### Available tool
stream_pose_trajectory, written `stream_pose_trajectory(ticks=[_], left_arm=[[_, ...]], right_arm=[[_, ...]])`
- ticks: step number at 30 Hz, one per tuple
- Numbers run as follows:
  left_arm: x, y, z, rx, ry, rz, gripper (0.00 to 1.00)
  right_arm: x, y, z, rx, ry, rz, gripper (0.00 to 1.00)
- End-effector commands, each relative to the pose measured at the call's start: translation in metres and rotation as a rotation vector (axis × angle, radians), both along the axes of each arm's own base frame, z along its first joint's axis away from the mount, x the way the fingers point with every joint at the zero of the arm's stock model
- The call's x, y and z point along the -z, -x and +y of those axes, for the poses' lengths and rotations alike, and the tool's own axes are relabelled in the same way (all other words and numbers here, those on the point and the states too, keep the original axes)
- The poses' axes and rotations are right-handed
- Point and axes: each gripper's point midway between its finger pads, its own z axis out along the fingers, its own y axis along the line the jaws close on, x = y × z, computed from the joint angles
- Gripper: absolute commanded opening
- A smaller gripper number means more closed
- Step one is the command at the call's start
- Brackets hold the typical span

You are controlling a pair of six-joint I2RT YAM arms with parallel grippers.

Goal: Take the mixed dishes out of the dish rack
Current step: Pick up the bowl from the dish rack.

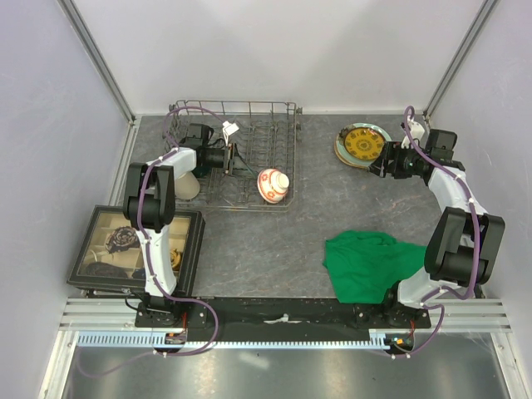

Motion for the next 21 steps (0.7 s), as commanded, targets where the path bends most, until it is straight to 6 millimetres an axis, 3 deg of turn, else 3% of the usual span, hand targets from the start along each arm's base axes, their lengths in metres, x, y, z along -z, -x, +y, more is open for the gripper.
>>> stream_pose_trajectory(ticks=[1, 12, 21], left_arm=[[-0.005, -0.008, -0.004, -0.006, -0.009, -0.043, 0.60], [0.004, -0.003, -0.023, 0.031, -0.020, -0.030, 0.59], [-0.004, 0.004, -0.029, 0.062, 0.023, -0.012, 0.59]], right_arm=[[-0.001, -0.002, 0.002, -0.031, -0.007, -0.023, 0.81], [0.001, -0.002, -0.002, -0.025, -0.006, -0.020, 0.81], [0.003, -0.002, -0.005, -0.020, -0.014, -0.016, 0.81]])
